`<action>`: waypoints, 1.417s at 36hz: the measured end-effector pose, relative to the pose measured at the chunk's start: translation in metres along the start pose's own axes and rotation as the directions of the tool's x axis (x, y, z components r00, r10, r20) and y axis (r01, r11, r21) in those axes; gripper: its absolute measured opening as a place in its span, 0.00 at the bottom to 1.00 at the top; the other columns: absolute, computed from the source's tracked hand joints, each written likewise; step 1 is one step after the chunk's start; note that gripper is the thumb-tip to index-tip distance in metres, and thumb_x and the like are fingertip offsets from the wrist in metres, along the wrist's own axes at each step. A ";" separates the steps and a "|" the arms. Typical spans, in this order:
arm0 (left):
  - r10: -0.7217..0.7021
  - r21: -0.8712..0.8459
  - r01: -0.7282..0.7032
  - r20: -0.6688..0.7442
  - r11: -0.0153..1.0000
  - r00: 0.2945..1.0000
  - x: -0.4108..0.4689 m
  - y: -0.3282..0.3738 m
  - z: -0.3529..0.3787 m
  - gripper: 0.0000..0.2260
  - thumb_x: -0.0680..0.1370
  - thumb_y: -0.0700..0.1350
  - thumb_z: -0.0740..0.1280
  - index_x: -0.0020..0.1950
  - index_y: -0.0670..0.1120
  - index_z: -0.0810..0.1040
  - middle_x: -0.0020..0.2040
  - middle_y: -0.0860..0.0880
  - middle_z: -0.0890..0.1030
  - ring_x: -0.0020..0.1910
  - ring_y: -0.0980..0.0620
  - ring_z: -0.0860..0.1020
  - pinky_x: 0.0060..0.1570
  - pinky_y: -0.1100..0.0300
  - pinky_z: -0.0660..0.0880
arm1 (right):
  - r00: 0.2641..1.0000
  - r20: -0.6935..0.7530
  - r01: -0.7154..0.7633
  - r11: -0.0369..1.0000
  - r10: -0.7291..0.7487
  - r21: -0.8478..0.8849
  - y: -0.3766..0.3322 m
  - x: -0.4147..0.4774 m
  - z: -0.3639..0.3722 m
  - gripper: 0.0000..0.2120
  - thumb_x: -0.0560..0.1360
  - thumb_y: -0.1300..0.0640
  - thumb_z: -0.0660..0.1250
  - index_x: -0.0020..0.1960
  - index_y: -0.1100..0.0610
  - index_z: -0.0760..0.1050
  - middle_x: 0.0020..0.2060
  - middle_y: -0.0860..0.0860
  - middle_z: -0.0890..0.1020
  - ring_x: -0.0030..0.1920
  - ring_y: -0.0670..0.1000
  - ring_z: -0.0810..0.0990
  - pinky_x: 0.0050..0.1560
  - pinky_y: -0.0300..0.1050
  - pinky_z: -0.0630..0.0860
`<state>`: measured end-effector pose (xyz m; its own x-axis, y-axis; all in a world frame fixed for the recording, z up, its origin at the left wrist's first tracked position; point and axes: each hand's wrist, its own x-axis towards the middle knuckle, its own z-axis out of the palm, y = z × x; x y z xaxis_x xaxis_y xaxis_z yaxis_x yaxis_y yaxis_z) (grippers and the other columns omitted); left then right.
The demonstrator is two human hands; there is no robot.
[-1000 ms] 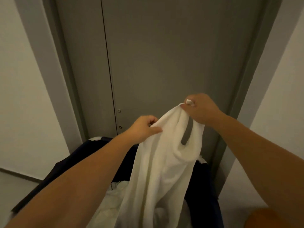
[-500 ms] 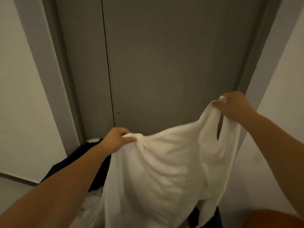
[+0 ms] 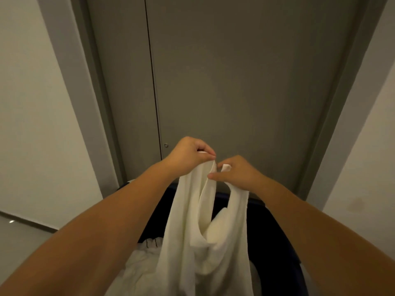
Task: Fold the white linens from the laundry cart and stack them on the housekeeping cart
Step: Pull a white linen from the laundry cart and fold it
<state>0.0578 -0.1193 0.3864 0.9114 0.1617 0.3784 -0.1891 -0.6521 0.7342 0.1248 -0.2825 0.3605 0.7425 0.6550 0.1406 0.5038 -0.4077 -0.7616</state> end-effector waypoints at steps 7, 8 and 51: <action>-0.007 -0.024 0.007 -0.006 1.000 1.000 -0.008 -0.014 -0.007 0.07 0.72 0.40 0.74 0.38 0.51 0.83 0.36 0.58 0.82 0.37 0.66 0.79 0.41 0.73 0.73 | 1.000 0.010 -0.017 1.000 0.017 0.017 -0.006 0.009 0.028 0.19 0.71 0.55 0.74 0.27 0.53 0.67 0.19 0.43 0.68 0.22 0.40 0.66 0.25 0.34 0.63; -0.005 -0.029 0.005 -0.004 1.000 1.000 -0.009 -0.016 -0.009 0.07 0.72 0.40 0.74 0.38 0.51 0.83 0.36 0.58 0.82 0.36 0.66 0.78 0.40 0.73 0.73 | 1.000 -0.002 -0.007 1.000 0.007 0.000 -0.006 0.010 0.030 0.20 0.72 0.57 0.72 0.26 0.53 0.66 0.18 0.43 0.67 0.21 0.40 0.65 0.25 0.35 0.63; 0.064 -0.013 -0.063 0.100 0.998 0.993 0.004 -0.004 0.007 0.04 0.75 0.40 0.70 0.43 0.49 0.78 0.35 0.54 0.76 0.30 0.58 0.73 0.31 0.61 0.74 | 0.999 0.001 0.035 0.983 -0.036 -0.179 0.002 0.004 -0.017 0.12 0.69 0.52 0.76 0.40 0.61 0.79 0.32 0.51 0.77 0.33 0.47 0.73 0.36 0.43 0.68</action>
<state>0.0644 -0.1209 0.3810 0.9292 0.0448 0.3668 -0.2513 -0.6510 0.7162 0.1364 -0.2911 0.3699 0.7236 0.6697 0.1669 0.6006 -0.4918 -0.6303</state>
